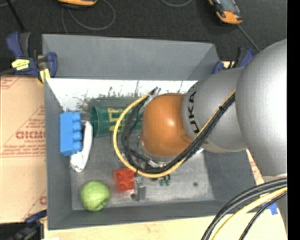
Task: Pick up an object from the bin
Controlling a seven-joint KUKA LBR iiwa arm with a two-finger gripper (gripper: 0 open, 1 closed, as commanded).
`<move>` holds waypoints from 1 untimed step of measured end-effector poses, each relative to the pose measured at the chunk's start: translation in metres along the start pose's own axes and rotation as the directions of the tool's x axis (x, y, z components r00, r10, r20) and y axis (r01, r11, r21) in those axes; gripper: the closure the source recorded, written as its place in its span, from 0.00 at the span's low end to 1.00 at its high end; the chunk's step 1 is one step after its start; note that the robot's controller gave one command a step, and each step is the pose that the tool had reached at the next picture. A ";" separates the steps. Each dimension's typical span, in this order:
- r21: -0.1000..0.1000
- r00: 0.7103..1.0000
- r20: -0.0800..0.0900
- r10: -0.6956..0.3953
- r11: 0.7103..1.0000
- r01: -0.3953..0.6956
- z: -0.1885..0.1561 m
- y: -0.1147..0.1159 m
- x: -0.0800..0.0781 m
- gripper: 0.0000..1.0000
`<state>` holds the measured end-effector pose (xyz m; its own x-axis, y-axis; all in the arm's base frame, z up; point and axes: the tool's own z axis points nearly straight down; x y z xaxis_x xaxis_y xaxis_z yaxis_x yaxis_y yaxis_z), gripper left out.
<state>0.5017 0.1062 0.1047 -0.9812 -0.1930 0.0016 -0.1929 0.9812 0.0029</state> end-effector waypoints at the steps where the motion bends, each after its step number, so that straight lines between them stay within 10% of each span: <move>1: 0.004 0.998 0.005 -0.063 0.998 0.063 0.016 -0.011 -0.002 0.00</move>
Offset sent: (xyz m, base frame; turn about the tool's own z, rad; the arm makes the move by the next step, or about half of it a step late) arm -0.0041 -0.0142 0.0112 0.0817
